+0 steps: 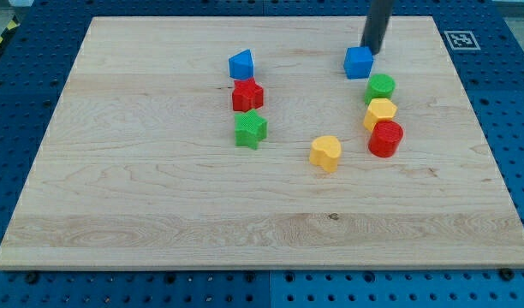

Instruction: Move the blue cube towards the green circle

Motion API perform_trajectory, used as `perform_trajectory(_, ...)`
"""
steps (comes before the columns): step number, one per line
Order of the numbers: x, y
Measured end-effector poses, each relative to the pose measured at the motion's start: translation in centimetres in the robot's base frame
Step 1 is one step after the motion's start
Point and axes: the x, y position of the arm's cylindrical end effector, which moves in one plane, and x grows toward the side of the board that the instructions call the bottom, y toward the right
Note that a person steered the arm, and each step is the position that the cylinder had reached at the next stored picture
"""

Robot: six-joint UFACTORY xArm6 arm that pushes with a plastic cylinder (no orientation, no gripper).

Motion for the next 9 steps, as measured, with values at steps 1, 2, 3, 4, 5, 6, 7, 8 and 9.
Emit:
perform_trajectory(1, 0.0, 1.3)
perform_trajectory(2, 0.0, 1.1)
perform_trajectory(3, 0.1, 0.2)
perform_trajectory(4, 0.1, 0.2)
perform_trajectory(5, 0.1, 0.4)
perform_trajectory(6, 0.1, 0.7)
perform_trajectory(7, 0.1, 0.0)
perform_trajectory(8, 0.1, -3.3)
perform_trajectory(9, 0.2, -3.9)
